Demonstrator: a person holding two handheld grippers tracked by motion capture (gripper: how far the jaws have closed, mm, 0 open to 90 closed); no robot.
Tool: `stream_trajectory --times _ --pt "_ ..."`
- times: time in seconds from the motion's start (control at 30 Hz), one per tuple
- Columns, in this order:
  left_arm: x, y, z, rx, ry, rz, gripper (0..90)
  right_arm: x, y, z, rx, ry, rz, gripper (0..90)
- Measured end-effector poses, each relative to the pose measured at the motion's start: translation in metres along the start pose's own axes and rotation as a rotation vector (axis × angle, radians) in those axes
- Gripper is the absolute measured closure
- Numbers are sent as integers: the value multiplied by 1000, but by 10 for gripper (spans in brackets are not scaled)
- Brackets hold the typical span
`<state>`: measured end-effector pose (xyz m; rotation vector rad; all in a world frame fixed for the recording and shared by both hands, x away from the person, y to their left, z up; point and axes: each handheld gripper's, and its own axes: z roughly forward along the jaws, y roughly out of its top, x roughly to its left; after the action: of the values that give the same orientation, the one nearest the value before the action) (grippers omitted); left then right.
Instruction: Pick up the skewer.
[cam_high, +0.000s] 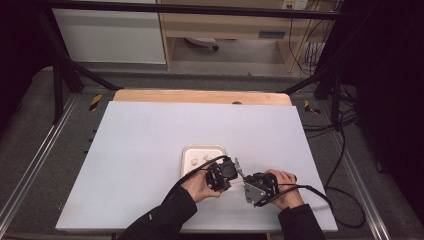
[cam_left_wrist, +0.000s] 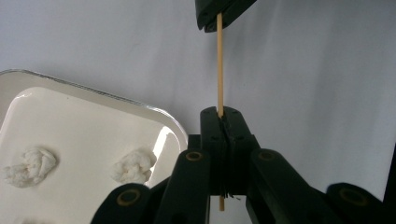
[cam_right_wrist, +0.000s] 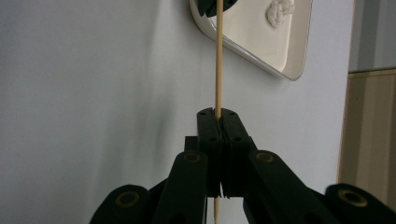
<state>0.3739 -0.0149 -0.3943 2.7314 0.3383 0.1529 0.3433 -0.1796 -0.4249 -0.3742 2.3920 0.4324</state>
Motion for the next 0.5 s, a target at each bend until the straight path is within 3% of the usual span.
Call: stream_trajectory --times 0.33,0.4,0.47,0.5 --pt "-2 -1 -1 -19 16 3 890 -1 0 -3 3 -17 6 883" --pt "-2 -3 -1 -42 23 -4 891 -1 0 -4 2 -24 25 864" --pt "-1 -4 -2 -39 31 0 891 -3 -2 -6 -8 -24 79 792" --pt "-1 -5 -3 -38 33 -11 891 -3 -2 -6 -8 -24 79 792"
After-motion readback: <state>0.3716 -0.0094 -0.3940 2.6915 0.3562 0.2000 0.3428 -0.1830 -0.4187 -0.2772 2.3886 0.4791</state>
